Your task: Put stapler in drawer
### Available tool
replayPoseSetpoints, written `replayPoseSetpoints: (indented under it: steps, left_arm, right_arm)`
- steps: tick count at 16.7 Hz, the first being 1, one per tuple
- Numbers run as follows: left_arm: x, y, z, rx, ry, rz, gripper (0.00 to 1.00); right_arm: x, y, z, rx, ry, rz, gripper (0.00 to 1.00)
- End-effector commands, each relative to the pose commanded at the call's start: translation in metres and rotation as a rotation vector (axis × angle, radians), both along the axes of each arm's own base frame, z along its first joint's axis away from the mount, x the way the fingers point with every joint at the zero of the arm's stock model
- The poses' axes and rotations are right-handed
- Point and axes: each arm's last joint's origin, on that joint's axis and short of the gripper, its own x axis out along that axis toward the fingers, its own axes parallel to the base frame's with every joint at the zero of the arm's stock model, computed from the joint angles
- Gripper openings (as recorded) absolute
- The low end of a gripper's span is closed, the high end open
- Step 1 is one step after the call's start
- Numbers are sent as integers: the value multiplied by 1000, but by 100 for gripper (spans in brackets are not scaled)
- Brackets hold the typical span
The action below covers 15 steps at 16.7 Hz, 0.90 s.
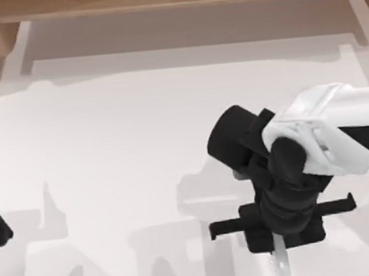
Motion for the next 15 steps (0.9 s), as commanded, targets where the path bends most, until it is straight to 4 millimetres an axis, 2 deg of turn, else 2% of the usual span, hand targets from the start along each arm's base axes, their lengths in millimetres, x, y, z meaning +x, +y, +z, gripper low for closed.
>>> replayPoseSetpoints:
  steps: [3,5,7,9,12,15]
  left_arm:
    - [0,0,0,0,0,0,100]
    - [0,0,0,0,0,0,100]
    - [0,0,0,0,0,0,100]
    - [0,0,0,0,0,0,100]
    - [0,0,0,0,0,0,100]
    - [0,0,0,0,0,0,100]
  right_arm:
    - [21,-3,20,26,-65,-10,0]
    - [45,-12,43,43,-140,-34,0]
    - [73,-30,74,49,-236,-67,0]
    - [101,-57,107,36,-334,-111,0]
    - [140,-112,151,-20,-444,-180,0]
    - [173,-176,176,-101,-475,-232,0]
